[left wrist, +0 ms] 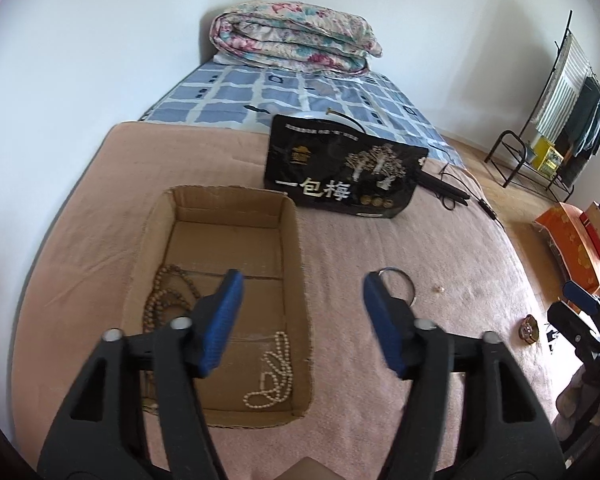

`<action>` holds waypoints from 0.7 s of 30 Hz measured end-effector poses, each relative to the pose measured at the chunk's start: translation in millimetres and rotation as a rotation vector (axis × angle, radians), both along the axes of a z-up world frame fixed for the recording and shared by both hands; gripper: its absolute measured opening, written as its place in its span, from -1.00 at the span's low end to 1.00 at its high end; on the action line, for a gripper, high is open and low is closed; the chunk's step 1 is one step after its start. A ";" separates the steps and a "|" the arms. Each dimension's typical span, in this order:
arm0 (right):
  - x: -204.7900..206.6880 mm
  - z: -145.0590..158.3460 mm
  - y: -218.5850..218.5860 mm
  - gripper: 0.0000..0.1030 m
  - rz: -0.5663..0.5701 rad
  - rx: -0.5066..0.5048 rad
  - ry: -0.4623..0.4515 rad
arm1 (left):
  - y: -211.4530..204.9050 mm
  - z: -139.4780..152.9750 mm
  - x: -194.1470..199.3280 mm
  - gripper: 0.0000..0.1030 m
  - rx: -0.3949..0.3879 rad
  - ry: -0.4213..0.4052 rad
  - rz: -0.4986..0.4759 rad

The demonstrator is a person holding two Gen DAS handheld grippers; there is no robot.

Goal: Organize jewelry
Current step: 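Move left gripper to the blue bangle while right gripper approaches the cream bead bracelet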

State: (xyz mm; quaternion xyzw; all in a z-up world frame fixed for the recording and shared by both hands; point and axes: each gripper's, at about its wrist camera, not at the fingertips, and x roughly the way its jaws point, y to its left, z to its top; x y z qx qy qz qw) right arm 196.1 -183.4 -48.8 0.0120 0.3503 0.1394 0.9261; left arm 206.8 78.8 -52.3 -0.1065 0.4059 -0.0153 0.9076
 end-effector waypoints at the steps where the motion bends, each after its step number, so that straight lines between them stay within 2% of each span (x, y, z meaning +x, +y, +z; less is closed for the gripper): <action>1: 0.2 -0.5 -6.7 0.99 -0.010 -0.001 0.002 | -5.1 -0.4 0.4 0.36 0.000 0.000 -0.005; 8: -0.8 -13.4 -47.8 0.99 -0.062 -0.021 0.044 | -37.8 -13.8 10.5 0.39 0.002 0.047 -0.050; 15: -6.7 -47.7 -82.9 0.99 -0.075 -0.079 0.135 | -74.0 -38.0 19.3 0.39 0.013 0.087 -0.118; 21: -9.0 -82.4 -104.3 0.99 -0.063 -0.085 0.230 | -101.9 -66.8 32.2 0.39 0.035 0.140 -0.163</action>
